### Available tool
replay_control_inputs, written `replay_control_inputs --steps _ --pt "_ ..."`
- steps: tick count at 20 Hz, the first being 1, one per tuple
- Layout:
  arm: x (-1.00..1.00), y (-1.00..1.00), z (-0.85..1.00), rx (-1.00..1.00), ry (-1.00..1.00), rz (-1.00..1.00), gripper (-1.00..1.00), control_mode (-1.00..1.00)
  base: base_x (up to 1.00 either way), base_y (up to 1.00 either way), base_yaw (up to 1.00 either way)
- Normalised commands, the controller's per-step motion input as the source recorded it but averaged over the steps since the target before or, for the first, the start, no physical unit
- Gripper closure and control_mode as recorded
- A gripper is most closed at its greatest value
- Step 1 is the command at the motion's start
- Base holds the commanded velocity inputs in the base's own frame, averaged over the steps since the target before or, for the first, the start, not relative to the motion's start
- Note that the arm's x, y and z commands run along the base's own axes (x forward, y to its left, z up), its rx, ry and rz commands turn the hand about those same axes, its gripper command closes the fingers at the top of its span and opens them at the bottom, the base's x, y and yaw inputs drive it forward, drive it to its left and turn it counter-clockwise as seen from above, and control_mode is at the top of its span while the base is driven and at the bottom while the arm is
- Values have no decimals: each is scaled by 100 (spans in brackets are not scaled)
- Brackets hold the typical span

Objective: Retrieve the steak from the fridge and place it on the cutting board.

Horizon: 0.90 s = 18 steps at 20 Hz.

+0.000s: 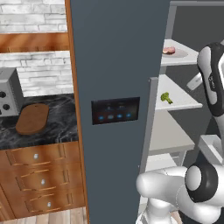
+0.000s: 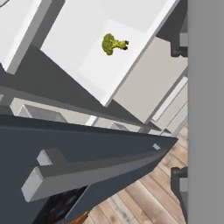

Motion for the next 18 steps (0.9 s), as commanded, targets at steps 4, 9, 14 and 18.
replay_control_inputs --steps 4,9,14,18 --pt "0 -1 17 7 -25 0 -100 -100 0 0 0" --pt "8 0 41 3 -6 0 -100 -100 0 0 0" --pt "24 -1 39 0 0 0 -100 -100 0 0 0" --pt "40 -5 11 0 0 1 -100 -100 0 0 0"
